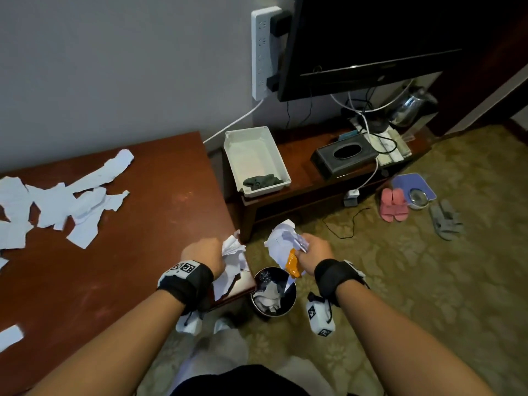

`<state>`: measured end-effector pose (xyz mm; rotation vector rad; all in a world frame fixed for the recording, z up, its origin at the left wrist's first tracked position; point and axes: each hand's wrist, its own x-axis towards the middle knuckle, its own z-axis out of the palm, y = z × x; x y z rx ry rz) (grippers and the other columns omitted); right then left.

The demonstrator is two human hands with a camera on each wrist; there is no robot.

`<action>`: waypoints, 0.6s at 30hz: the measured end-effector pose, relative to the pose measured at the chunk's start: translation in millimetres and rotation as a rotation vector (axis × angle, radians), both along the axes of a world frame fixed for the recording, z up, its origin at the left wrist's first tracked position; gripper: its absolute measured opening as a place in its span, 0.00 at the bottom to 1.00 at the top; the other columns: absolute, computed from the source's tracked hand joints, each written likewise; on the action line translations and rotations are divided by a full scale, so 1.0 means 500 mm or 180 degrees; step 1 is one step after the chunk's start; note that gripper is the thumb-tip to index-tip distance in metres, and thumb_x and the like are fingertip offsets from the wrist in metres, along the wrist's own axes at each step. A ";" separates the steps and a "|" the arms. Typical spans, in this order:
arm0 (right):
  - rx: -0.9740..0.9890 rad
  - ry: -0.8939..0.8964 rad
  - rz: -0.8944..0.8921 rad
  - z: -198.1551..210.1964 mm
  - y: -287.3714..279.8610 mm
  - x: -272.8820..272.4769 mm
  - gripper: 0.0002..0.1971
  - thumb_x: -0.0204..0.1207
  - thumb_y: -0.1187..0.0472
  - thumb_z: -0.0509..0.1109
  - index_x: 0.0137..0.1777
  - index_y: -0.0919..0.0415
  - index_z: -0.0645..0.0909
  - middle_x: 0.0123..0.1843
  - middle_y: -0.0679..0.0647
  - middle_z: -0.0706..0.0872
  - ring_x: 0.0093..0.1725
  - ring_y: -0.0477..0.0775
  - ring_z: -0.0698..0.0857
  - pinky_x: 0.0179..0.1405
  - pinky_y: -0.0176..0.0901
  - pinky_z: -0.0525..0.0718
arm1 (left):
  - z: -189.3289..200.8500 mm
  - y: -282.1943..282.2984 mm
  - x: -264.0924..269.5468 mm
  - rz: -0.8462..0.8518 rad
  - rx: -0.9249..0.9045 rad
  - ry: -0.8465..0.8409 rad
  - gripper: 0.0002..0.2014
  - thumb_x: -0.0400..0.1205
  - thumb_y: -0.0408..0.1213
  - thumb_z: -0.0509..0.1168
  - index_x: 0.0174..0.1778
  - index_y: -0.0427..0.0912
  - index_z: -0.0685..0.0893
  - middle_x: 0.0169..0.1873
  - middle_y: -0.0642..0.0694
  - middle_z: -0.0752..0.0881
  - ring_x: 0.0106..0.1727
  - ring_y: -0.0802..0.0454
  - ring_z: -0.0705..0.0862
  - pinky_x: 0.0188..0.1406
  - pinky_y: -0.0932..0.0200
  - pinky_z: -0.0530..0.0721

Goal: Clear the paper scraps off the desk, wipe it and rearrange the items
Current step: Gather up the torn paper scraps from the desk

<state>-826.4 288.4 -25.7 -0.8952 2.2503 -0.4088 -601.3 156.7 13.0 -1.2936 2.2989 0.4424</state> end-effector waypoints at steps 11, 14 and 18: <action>0.0365 -0.0277 0.0556 -0.099 -0.003 -0.122 0.18 0.79 0.66 0.69 0.69 0.57 0.79 0.61 0.60 0.87 0.56 0.61 0.85 0.54 0.48 0.86 | -0.042 0.110 -0.161 0.0590 0.0491 0.0624 0.03 0.78 0.38 0.64 0.47 0.49 0.79 0.47 0.45 0.87 0.49 0.43 0.86 0.41 0.56 0.79; 0.0447 -0.0365 0.0824 -0.136 0.021 -0.175 0.18 0.80 0.67 0.68 0.69 0.58 0.80 0.61 0.61 0.86 0.55 0.62 0.85 0.52 0.46 0.85 | -0.080 0.173 -0.225 0.0800 0.0586 0.0550 0.06 0.79 0.39 0.64 0.50 0.48 0.82 0.48 0.45 0.87 0.49 0.43 0.86 0.43 0.56 0.82; 0.0572 -0.0362 0.0900 -0.218 0.073 -0.247 0.17 0.80 0.64 0.68 0.68 0.55 0.80 0.60 0.59 0.86 0.57 0.62 0.85 0.56 0.48 0.86 | -0.172 0.264 -0.311 0.1012 0.0939 0.0560 0.10 0.80 0.40 0.62 0.55 0.48 0.85 0.52 0.45 0.88 0.55 0.42 0.87 0.54 0.51 0.85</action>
